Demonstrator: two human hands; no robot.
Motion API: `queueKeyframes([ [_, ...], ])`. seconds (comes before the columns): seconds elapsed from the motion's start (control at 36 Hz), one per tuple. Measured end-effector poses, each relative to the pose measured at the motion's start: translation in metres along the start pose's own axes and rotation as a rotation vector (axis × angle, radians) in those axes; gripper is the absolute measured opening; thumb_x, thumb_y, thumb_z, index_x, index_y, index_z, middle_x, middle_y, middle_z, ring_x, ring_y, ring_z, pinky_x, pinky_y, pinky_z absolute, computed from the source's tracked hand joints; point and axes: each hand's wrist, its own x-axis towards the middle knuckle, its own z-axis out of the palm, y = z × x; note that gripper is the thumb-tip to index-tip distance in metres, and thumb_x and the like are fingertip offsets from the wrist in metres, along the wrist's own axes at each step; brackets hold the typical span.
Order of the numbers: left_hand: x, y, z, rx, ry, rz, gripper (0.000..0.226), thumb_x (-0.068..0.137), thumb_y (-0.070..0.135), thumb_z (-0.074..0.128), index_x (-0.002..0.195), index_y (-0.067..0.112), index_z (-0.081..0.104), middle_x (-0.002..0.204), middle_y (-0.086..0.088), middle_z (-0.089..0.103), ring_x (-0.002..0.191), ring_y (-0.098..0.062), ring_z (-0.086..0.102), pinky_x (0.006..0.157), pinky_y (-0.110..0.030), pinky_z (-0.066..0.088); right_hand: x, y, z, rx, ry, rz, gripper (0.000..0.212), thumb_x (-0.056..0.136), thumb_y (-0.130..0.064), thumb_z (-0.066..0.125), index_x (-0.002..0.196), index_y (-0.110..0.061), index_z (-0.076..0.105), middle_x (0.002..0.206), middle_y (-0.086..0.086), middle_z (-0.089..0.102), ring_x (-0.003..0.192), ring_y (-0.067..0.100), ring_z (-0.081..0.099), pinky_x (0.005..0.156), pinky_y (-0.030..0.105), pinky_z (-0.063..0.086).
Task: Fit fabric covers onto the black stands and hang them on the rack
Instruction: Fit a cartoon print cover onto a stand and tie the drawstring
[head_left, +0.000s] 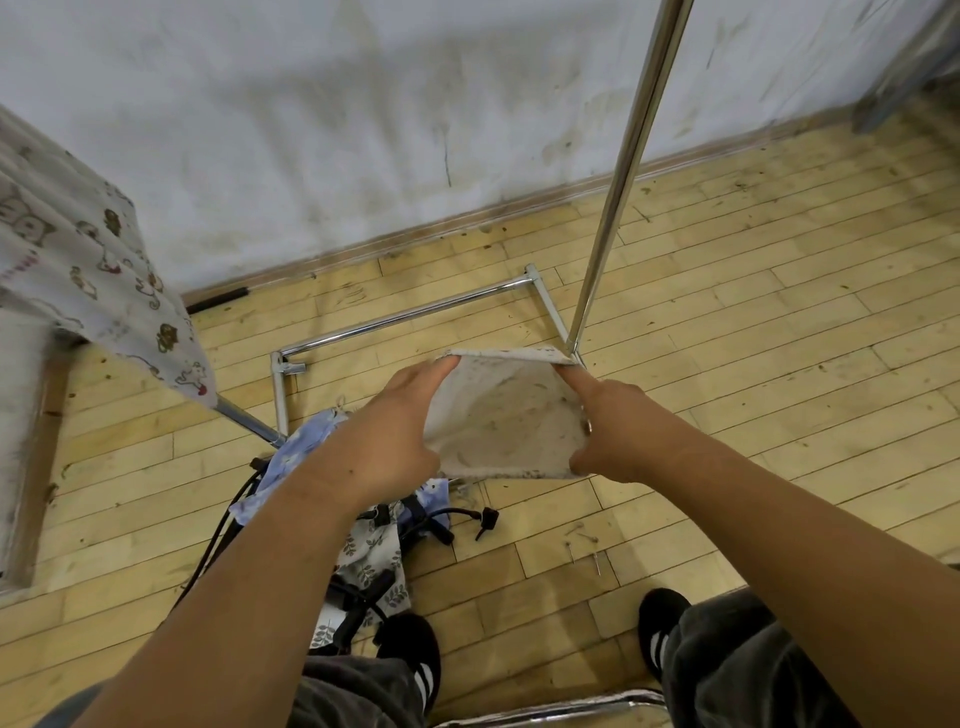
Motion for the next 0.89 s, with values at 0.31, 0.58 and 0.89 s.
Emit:
queueKeyframes([
  [0.31,-0.005,-0.004,0.013,0.04,-0.018,0.002,0.108,0.088,0.004,0.065,0.159,0.048,-0.003,0.169,0.01,0.012,0.08,-0.003,0.058,0.052,-0.014,0.039,0.0,0.014,0.0,0.04,0.003,-0.044,0.108,0.082,-0.01,0.079,0.162,-0.04,0.012,0.112,0.004,0.057,0.094,0.022,0.055,0.069,0.027,0.048],
  [0.58,0.003,-0.01,0.036,-0.001,0.013,0.01,0.108,0.088,-0.005,0.058,0.161,0.045,-0.005,0.16,-0.007,0.037,0.056,-0.007,0.056,0.042,-0.016,0.036,0.009,0.026,0.016,0.321,-0.007,-0.065,0.094,0.082,-0.004,0.076,0.157,-0.04,0.032,0.122,0.0,0.056,0.087,0.018,0.066,0.064,0.029,0.062],
  [0.89,0.048,-0.037,0.083,-0.097,-0.029,-0.074,0.102,0.09,-0.005,0.058,0.163,0.033,-0.001,0.13,-0.031,0.059,0.051,-0.008,0.05,0.039,-0.013,0.034,0.041,0.064,0.073,0.589,0.058,0.115,0.066,0.09,0.001,0.066,0.143,-0.037,0.058,0.108,-0.009,0.056,0.086,0.022,0.068,0.061,0.03,0.063],
])
